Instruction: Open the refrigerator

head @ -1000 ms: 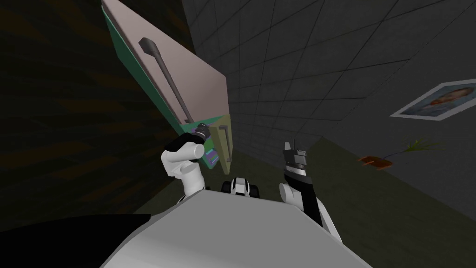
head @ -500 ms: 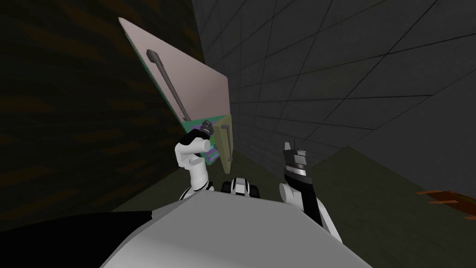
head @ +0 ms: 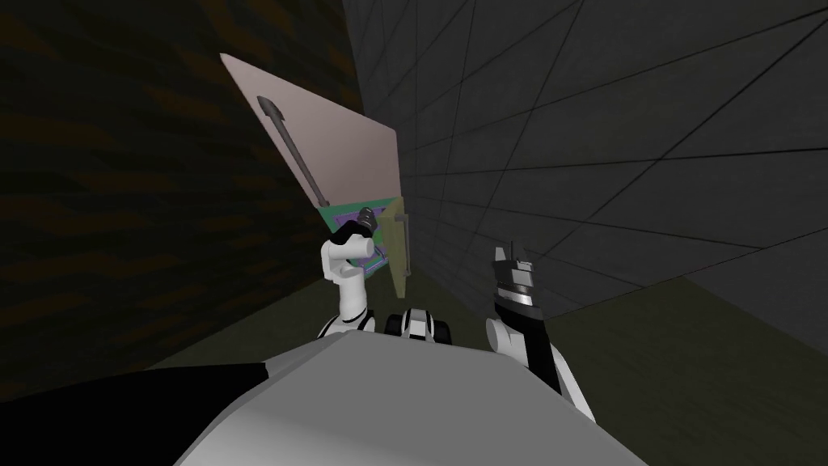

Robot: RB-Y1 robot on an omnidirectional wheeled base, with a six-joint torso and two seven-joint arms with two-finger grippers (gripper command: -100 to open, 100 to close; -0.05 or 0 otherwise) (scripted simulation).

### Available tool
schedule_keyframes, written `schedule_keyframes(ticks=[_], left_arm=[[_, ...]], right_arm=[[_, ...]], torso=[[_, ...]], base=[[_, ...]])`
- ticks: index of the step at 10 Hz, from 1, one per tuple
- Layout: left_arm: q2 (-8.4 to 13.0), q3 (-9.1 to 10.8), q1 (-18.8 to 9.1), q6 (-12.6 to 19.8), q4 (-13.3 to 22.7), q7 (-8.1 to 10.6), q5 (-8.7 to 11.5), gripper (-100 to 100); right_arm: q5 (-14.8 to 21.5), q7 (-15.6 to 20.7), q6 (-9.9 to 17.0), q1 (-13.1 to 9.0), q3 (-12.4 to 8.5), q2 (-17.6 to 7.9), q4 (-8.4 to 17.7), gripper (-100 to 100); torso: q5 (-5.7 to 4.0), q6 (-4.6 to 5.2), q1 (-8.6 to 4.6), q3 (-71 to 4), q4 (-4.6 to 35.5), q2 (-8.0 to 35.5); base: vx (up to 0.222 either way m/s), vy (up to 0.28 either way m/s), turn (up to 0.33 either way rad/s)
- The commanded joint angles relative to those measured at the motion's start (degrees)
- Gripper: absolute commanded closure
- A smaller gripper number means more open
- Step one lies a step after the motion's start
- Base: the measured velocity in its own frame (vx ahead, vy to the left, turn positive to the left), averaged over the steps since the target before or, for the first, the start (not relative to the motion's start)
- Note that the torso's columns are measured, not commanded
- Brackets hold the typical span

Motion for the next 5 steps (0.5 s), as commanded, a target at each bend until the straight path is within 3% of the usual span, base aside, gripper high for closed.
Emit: schedule_keyframes(ticks=[1, 2, 3, 4, 5], left_arm=[[-0.2, -2.06, -3.7, -2.6, 4.9, 1.97, -3.5, 100], [-0.2, -2.06, -3.7, -2.6, 5.1, 1.97, -3.5, 100], [-0.3, -2.04, -3.1, -2.6, 4.5, 1.83, -3.3, 100], [2.1, -2.18, -3.2, -2.8, 5.1, 2.06, -3.1, -100], [3.9, -2.29, -3.2, -3.0, 5.5, 2.23, -2.9, -100]], right_arm=[[0.0, 0.0, 0.0, 0.0, 0.0, 0.0, 0.0, 0], [0.0, 0.0, 0.0, 0.0, 0.0, 0.0, 0.0, 0], [0.0, 0.0, 0.0, 0.0, 0.0, 0.0, 0.0, 0], [0.0, 0.0, 0.0, 0.0, 0.0, 0.0, 0.0, 0], [0.0, 0.0, 0.0, 0.0, 0.0, 0.0, 0.0, 0]], torso=[[-0.05, 0.01, -0.15, 0.0, 0.0, 0.0], [-0.03, 0.02, -0.06, 0.0, 0.0, -0.1], [0.08, 0.05, 0.36, -0.1, -0.1, -0.2], [0.24, 0.0, 0.85, -0.2, -0.1, -0.3], [0.26, -0.02, 0.84, -0.2, -0.1, -0.3]], base=[[-0.03, -0.408, 0.422], [-0.02, -0.293, 0.157], [-0.005, -0.114, 0.008], [-0.004, -0.024, -0.03], [0.0, 0.015, -0.031]])
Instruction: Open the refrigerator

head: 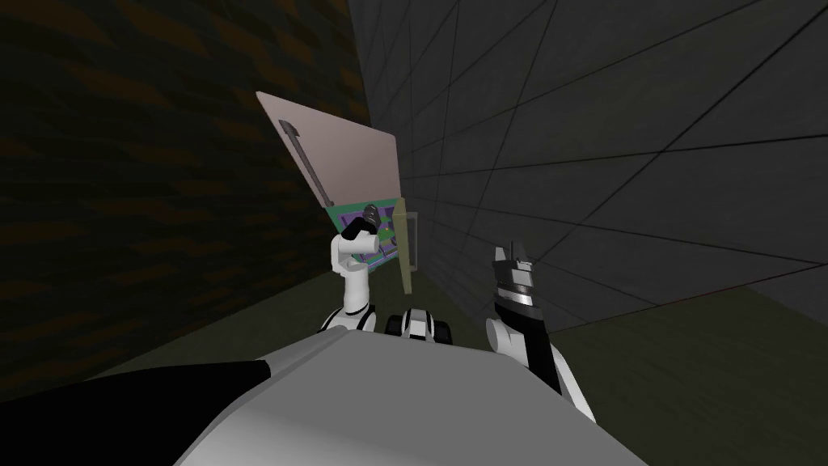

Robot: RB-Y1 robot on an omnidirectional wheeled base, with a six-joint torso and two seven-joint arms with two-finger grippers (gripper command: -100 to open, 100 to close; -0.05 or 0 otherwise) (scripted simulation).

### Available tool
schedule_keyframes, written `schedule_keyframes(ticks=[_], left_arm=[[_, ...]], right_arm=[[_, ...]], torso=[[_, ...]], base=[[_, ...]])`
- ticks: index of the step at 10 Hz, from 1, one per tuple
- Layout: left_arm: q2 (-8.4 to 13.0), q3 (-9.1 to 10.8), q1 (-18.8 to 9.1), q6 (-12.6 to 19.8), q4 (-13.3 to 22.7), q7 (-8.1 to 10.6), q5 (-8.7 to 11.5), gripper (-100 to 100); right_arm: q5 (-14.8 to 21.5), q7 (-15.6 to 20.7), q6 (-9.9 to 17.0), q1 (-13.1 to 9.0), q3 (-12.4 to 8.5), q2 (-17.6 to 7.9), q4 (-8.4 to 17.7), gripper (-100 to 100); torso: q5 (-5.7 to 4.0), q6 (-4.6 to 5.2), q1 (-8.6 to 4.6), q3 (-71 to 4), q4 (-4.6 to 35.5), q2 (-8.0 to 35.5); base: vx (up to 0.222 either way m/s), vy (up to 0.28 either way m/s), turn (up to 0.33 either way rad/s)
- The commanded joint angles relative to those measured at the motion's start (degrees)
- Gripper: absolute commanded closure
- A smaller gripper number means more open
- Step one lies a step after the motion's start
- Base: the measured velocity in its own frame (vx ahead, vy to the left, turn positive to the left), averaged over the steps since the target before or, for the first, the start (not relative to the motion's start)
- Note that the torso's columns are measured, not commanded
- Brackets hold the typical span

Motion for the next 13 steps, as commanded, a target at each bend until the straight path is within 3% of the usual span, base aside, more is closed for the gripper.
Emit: schedule_keyframes(ticks=[1, 6, 13], left_arm=[[4.6, -0.36, 0.1, -0.6, 1.3, 0.52, 0.5, -100], [13.3, -1.48, 0.4, -2.4, 5.8, 2.33, 2.9, -100], [25.6, -3.71, 0.8, -5.8, 14.2, 6.09, 7.7, -100]], right_arm=[[0.0, 0.0, 0.0, 0.0, 0.0, 0.0, 0.0, 0], [0.0, 0.0, 0.0, 0.0, 0.0, 0.0, 0.0, 0], [0.0, 0.0, 0.0, 0.0, 0.0, 0.0, 0.0, 0]], torso=[[-0.09, 0.01, -0.29, 0.0, 0.0, 0.0], [-0.26, 0.04, -0.83, 0.1, 0.0, 0.1], [-0.25, 0.03, -0.78, 0.1, 0.0, 0.1]], base=[[-0.001, 0.045, -0.038], [-0.007, 0.055, -0.063], [-0.01, 0.081, -0.096]])
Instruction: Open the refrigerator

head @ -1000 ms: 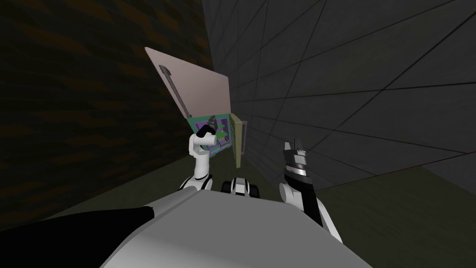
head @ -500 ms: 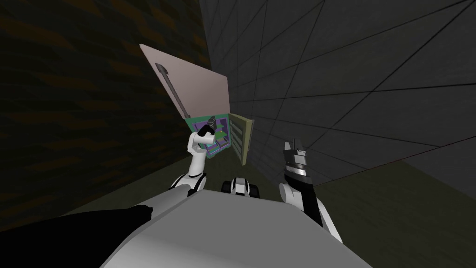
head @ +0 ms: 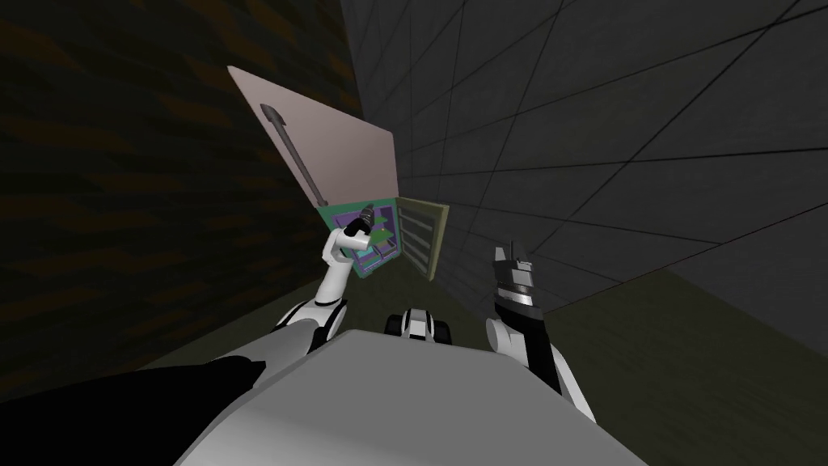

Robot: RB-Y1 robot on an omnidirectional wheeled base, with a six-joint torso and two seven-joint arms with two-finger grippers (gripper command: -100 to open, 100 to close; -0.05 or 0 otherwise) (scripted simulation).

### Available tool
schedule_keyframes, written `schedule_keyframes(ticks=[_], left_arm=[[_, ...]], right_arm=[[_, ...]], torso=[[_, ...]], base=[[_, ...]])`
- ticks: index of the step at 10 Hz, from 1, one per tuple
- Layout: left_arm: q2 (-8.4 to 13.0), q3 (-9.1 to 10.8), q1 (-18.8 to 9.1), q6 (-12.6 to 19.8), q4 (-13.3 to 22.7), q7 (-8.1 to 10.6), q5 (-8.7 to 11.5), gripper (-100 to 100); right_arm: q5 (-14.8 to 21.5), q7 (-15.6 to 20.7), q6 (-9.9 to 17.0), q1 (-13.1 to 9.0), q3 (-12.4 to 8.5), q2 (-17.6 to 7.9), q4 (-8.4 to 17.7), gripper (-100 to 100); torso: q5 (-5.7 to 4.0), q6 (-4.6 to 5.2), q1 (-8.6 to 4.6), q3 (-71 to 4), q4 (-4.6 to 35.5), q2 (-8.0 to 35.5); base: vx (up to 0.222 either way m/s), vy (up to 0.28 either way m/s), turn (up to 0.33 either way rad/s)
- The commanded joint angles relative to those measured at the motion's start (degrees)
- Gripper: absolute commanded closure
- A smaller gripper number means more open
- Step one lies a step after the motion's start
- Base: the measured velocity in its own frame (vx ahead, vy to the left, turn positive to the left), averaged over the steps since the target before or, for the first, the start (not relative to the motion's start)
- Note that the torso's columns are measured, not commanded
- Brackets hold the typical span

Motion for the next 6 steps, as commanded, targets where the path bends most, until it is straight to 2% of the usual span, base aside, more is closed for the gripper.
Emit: schedule_keyframes(ticks=[1, 4, 5, 6], left_arm=[[4.5, -0.95, -0.3, -1.2, 3.7, 1.57, 1.9, -100], [9.9, -2.02, -0.1, -2.9, 7.8, 3.34, 4.2, -100], [10.4, -2.02, -0.1, -2.9, 7.8, 3.34, 4.2, -100], [12.5, -2.39, 0.0, -3.5, 9.3, 3.94, 5.0, -100]], right_arm=[[0.0, 0.0, 0.0, 0.0, 0.0, 0.0, 0.0, 0], [0.0, 0.0, 0.0, 0.0, 0.0, 0.0, 0.0, 0], [0.0, 0.0, 0.0, 0.0, 0.0, 0.0, 0.0, 0], [0.0, 0.0, 0.0, 0.0, 0.0, 0.0, 0.0, 0]], torso=[[0.0, 0.01, 0.0, 0.0, 0.0, 0.0], [-0.01, 0.01, -0.04, 0.0, 0.0, 0.0], [-0.01, 0.0, -0.02, 0.0, 0.0, 0.0], [-0.01, -0.02, -0.04, 0.0, 0.0, 0.0]], base=[[-0.029, 0.095, -0.106], [-0.016, 0.08, -0.109], [-0.012, 0.063, -0.024], [-0.008, 0.053, -0.054]])
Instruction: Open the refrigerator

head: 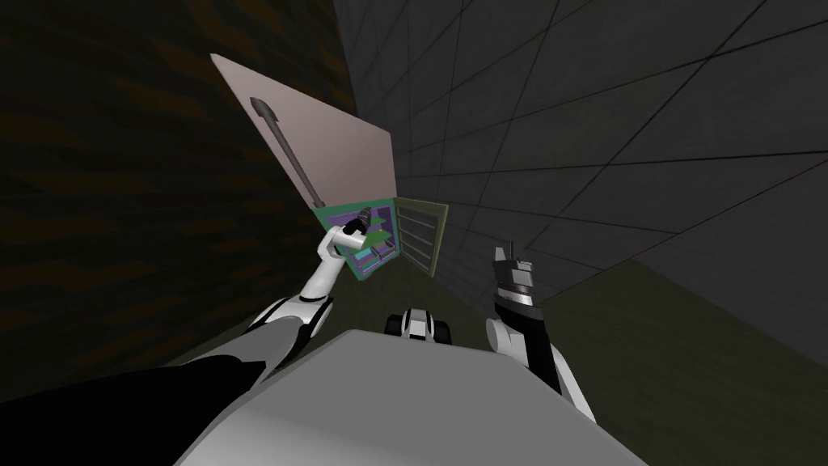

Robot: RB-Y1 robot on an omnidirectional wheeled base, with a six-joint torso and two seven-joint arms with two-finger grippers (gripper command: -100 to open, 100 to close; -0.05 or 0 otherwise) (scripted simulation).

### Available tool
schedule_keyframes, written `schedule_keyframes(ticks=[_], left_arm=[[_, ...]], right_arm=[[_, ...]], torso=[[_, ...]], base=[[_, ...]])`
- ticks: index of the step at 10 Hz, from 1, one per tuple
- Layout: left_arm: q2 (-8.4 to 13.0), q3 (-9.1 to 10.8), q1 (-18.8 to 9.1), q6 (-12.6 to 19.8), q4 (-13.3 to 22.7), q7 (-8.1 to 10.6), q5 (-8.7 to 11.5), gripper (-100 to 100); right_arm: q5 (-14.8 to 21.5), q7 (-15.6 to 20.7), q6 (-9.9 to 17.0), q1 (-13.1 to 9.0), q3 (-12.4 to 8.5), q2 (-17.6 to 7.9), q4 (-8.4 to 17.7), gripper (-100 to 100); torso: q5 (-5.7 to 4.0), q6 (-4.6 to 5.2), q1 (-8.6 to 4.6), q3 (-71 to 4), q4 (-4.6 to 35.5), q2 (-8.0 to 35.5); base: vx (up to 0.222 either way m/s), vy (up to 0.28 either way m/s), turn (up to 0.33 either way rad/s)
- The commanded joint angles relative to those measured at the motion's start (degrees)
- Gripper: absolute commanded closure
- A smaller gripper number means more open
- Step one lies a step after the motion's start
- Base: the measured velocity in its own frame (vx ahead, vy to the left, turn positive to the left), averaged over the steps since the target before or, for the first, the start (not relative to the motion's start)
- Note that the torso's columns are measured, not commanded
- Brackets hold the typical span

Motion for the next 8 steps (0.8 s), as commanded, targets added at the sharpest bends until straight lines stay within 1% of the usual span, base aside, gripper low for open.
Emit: schedule_keyframes(ticks=[1, 2, 3, 4, 5, 6, 8], left_arm=[[4.6, -0.75, 0.1, -1.5, 3.5, 1.29, 1.9, -100], [6.3, -1.13, 0.2, -2.1, 4.8, 1.89, 2.7, -100], [7.2, -1.13, 0.2, -2.1, 5.1, 1.89, 2.7, -100], [9.4, -1.52, 0.3, -2.8, 6.7, 2.49, 3.5, -100], [11.1, -1.9, 0.5, -3.4, 8.4, 3.09, 4.3, -100], [11.9, -1.9, 0.5, -3.4, 8.4, 3.09, 4.3, -100], [15.8, -2.69, 0.7, -4.9, 11.9, 4.29, 6.0, -100]], right_arm=[[0.0, 0.0, 0.0, 0.0, 0.0, 0.0, 0.0, 0], [0.0, 0.0, 0.0, 0.0, 0.0, 0.0, 0.0, 0], [0.0, 0.0, 0.0, 0.0, 0.0, 0.0, 0.0, 0], [0.0, 0.0, 0.0, 0.0, 0.0, 0.0, 0.0, 0], [0.0, 0.0, 0.0, 0.0, 0.0, 0.0, 0.0, 0], [0.0, 0.0, 0.0, 0.0, 0.0, 0.0, 0.0, 0], [0.0, 0.0, 0.0, 0.0, 0.0, 0.0, 0.0, 0]], torso=[[0.0, 0.02, 0.0, 0.0, 0.0, 0.0], [0.02, 0.03, 0.07, 0.0, 0.0, 0.0], [0.03, 0.03, 0.11, 0.0, 0.0, 0.1], [0.02, -0.01, 0.04, 0.0, 0.0, 0.0], [0.0, 0.02, 0.02, 0.0, 0.0, 0.0], [0.01, 0.03, 0.06, 0.0, 0.0, 0.0], [0.01, 0.02, 0.03, 0.0, 0.0, 0.0]], base=[[-0.018, 0.069, -0.098], [-0.035, 0.082, -0.132], [-0.017, 0.062, -0.043], [-0.003, 0.055, -0.062], [-0.008, 0.07, -0.113], [-0.011, 0.059, -0.035], [-0.019, 0.056, -0.098]])
